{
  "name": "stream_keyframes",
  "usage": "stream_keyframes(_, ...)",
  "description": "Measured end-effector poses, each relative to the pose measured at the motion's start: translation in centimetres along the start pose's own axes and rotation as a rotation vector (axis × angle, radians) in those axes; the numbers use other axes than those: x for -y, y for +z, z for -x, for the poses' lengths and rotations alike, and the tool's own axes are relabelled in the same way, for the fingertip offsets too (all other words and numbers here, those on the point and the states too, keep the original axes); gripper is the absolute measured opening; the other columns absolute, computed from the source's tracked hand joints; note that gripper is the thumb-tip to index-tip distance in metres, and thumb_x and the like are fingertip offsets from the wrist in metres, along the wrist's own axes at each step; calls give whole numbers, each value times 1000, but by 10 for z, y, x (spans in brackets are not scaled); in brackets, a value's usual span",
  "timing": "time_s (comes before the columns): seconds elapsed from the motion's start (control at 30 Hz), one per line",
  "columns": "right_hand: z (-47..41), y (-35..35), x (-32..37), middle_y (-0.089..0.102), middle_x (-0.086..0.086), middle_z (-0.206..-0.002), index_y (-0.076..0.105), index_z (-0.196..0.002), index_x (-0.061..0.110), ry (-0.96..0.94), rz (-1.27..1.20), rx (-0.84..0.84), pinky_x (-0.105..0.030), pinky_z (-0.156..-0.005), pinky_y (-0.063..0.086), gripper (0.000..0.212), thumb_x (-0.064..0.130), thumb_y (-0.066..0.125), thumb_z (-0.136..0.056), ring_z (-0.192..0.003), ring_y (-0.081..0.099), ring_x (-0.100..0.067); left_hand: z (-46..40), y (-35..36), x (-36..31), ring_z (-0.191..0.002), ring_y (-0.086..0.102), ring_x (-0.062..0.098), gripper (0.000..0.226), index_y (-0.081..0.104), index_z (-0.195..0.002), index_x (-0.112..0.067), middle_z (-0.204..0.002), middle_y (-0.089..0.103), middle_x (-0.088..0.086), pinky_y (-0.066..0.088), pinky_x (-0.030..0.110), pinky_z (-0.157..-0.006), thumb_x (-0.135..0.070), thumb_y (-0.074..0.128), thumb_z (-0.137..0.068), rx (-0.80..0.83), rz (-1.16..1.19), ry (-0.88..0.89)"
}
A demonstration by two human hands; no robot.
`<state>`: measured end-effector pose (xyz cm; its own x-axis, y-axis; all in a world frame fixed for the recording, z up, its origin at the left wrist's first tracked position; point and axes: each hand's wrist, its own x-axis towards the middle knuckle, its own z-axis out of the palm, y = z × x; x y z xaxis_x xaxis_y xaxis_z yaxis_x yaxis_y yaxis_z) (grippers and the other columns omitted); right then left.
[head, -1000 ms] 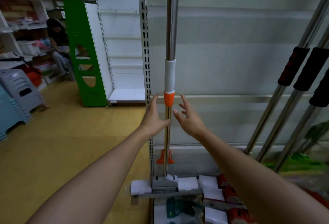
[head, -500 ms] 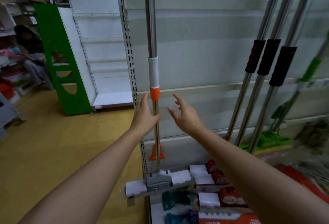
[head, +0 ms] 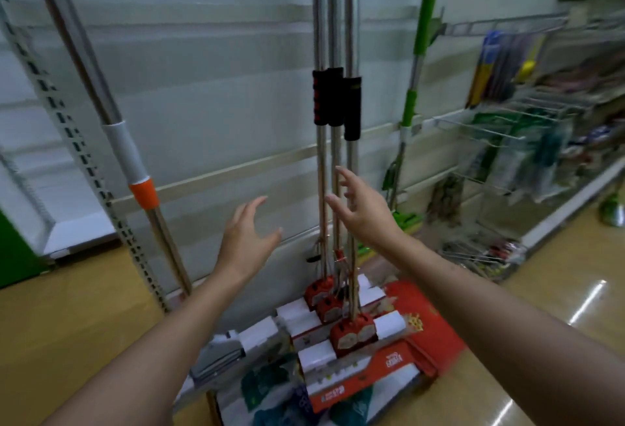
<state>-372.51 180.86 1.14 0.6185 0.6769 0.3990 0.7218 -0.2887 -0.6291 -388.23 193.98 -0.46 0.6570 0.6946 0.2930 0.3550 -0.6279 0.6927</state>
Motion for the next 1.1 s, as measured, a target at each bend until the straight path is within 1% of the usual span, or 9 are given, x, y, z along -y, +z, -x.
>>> stream_keyframes(0.17,35,-96,-83,53,-12,-136,32,-148,15,147,49,-62,-31,-98,38,63,40,53,-94,-124,50,-25,13,92,-70,-130,42,23,66,37,-143,-18,-143,42,7,36,30,-103,-26,68,-85,276,10,44)
stream_keyframes(0.27,59,-166,-143,54,-13,-132,33,-148,16,243,112,-88,-33,-95,40,65,46,51,-93,-120,53,-27,13,148,-130,-118,56,24,55,50,-132,-12,-128,58,8,43,29,-96,-20,71,-82,366,102,92)
stream_keyframes(0.4,95,-260,-212,49,-8,-140,33,-147,19,346,149,-137,-36,-99,44,62,47,50,-94,-122,52,-24,10,221,-230,-105,59,15,50,54,-129,-14,-119,62,3,45,24,-89,-19,71,-83,410,167,235)
stream_keyframes(0.63,152,-388,-317,59,-11,-124,41,-142,18,507,247,-237,-44,-92,49,59,48,51,-92,-107,58,-25,26,368,-350,-114,58,20,58,51,-133,-15,-124,62,6,45,31,-99,-29,72,-81,616,154,364)
stream_keyframes(0.73,167,-429,-359,58,-9,-124,40,-144,18,582,273,-274,-40,-93,48,59,46,51,-93,-110,56,-22,28,422,-390,-112,57,18,65,46,-136,-19,-125,60,5,45,29,-96,-31,74,-79,699,187,373)
stream_keyframes(0.87,168,-459,-418,55,-6,-127,33,-146,23,682,227,-266,-41,-94,50,61,47,50,-93,-111,56,-20,17,491,-431,-104,54,10,76,30,-145,-21,-128,57,3,44,23,-87,-28,72,-82,801,260,380)
stream_keyframes(0.93,159,-469,-452,55,-6,-129,31,-147,25,721,222,-249,-39,-95,49,62,48,50,-93,-113,55,-20,2,529,-447,-110,52,11,83,24,-148,-23,-132,54,3,42,23,-88,-26,73,-81,833,285,364)
stream_keyframes(1.0,142,-480,-487,54,-6,-130,29,-148,26,748,217,-234,-36,-94,48,62,48,50,-93,-115,55,-21,-20,570,-462,-120,51,16,89,21,-148,-26,-136,52,4,44,27,-93,-28,75,-78,860,296,346)
stream_keyframes(1.1,104,-506,-542,56,-6,-129,25,-149,28,787,194,-199,-29,-88,45,63,48,48,-94,-113,56,-20,-64,630,-492,-120,53,21,94,20,-147,-34,-138,49,5,51,42,-96,-29,78,-73,891,328,340)
